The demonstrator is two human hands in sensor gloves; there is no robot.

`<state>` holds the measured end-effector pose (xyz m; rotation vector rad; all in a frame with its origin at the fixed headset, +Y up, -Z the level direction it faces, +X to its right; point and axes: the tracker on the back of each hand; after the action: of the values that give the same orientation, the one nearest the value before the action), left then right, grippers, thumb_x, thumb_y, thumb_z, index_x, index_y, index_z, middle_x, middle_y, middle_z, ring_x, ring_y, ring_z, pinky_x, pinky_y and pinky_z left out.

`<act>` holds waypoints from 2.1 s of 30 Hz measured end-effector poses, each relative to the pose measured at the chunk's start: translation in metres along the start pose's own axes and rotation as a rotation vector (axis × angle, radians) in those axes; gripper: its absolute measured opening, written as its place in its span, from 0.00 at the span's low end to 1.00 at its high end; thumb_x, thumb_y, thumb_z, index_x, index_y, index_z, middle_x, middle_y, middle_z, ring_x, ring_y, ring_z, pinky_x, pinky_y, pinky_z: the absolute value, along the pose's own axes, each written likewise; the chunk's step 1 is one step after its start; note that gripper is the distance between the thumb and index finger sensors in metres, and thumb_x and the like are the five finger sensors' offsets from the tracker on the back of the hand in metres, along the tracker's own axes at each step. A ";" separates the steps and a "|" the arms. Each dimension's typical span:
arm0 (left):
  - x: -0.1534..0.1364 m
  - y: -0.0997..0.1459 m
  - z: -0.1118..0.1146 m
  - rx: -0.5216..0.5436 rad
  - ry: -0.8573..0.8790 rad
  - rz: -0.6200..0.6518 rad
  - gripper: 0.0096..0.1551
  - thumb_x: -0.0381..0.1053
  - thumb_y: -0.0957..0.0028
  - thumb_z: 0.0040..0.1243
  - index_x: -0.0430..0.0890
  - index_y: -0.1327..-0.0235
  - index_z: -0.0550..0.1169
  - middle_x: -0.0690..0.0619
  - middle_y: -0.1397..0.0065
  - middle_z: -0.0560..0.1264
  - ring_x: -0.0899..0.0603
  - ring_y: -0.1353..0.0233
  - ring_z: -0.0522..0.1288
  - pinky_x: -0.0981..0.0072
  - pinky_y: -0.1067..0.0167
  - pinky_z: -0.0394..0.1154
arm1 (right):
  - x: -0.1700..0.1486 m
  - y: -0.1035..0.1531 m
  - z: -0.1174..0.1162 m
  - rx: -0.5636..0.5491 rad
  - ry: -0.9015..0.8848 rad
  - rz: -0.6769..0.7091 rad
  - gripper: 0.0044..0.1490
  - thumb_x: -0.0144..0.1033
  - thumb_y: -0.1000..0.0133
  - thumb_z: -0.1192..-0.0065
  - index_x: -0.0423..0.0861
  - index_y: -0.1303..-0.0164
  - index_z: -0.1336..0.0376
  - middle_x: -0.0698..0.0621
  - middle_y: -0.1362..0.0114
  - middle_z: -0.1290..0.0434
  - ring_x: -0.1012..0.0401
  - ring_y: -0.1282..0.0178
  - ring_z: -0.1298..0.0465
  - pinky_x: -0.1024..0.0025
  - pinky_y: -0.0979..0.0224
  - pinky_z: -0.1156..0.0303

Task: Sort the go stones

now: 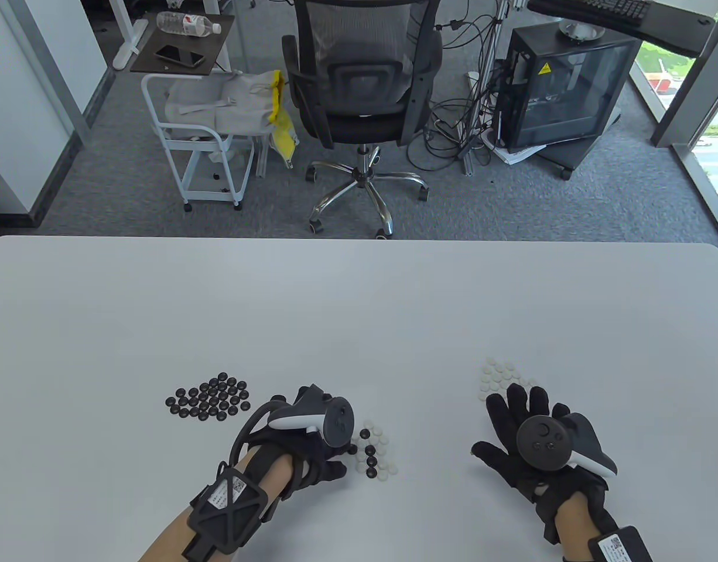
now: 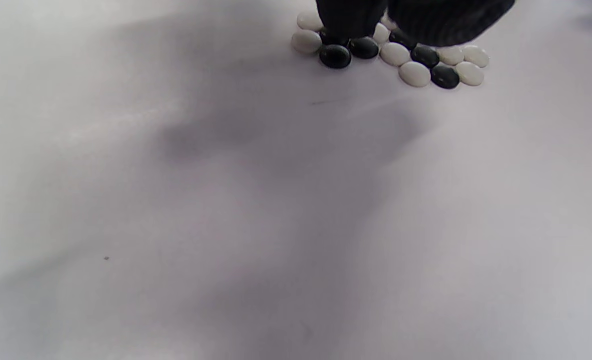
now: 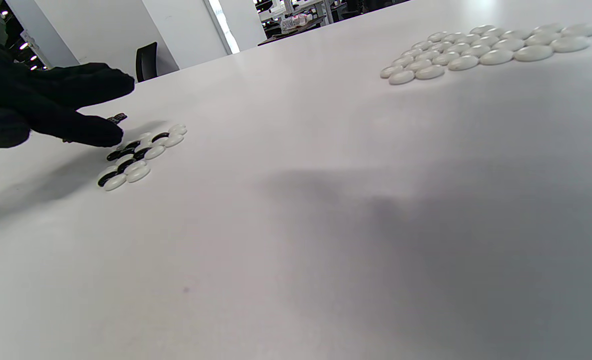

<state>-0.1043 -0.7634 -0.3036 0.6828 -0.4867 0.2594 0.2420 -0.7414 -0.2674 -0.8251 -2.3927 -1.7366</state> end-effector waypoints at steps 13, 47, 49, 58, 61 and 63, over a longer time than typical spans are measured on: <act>-0.081 0.050 0.038 -0.014 0.116 -0.215 0.36 0.63 0.45 0.45 0.59 0.19 0.65 0.35 0.19 0.28 0.24 0.27 0.23 0.16 0.42 0.31 | -0.001 0.000 -0.001 0.009 0.003 0.002 0.57 0.55 0.31 0.60 0.26 0.12 0.68 0.15 0.20 0.75 0.22 0.29 0.78 0.18 0.41 0.79; -0.132 0.076 0.012 0.108 0.344 -0.299 0.40 0.64 0.45 0.40 0.55 0.16 0.64 0.34 0.19 0.25 0.24 0.28 0.20 0.15 0.42 0.28 | -0.002 -0.002 -0.002 0.008 0.006 0.002 0.57 0.55 0.31 0.60 0.26 0.12 0.69 0.15 0.20 0.75 0.22 0.29 0.78 0.18 0.41 0.79; -0.108 0.070 0.004 0.106 0.272 -0.253 0.40 0.64 0.45 0.40 0.55 0.17 0.65 0.34 0.19 0.26 0.23 0.27 0.21 0.15 0.42 0.29 | -0.002 -0.002 -0.002 0.003 0.011 0.005 0.57 0.56 0.31 0.60 0.26 0.12 0.69 0.15 0.20 0.75 0.22 0.29 0.79 0.18 0.41 0.79; -0.028 0.031 -0.012 0.046 0.099 -0.082 0.38 0.62 0.44 0.41 0.56 0.17 0.64 0.34 0.19 0.27 0.24 0.27 0.21 0.16 0.42 0.29 | 0.001 -0.002 -0.002 -0.048 0.047 0.022 0.57 0.56 0.31 0.61 0.27 0.13 0.71 0.16 0.20 0.76 0.23 0.30 0.81 0.18 0.41 0.81; -0.010 0.019 -0.013 0.038 0.054 -0.056 0.38 0.61 0.43 0.41 0.57 0.16 0.62 0.34 0.19 0.26 0.24 0.27 0.21 0.15 0.43 0.28 | 0.003 -0.002 -0.003 -0.052 0.062 0.032 0.57 0.56 0.32 0.61 0.27 0.13 0.71 0.16 0.20 0.76 0.23 0.30 0.80 0.18 0.41 0.81; -0.002 0.010 -0.012 0.030 0.055 -0.028 0.38 0.62 0.43 0.41 0.57 0.16 0.60 0.34 0.19 0.25 0.24 0.27 0.20 0.15 0.43 0.28 | 0.004 -0.002 -0.004 -0.056 0.064 0.041 0.57 0.56 0.32 0.61 0.27 0.13 0.71 0.16 0.20 0.77 0.23 0.30 0.81 0.18 0.42 0.81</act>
<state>-0.1059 -0.7476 -0.3073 0.7093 -0.4212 0.2586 0.2369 -0.7437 -0.2670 -0.8063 -2.2799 -1.7944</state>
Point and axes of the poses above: the tracker on the back of each hand, its own x axis roughly to the thumb side, its own y axis roughly from the fingertips to the wrist, z = x × y
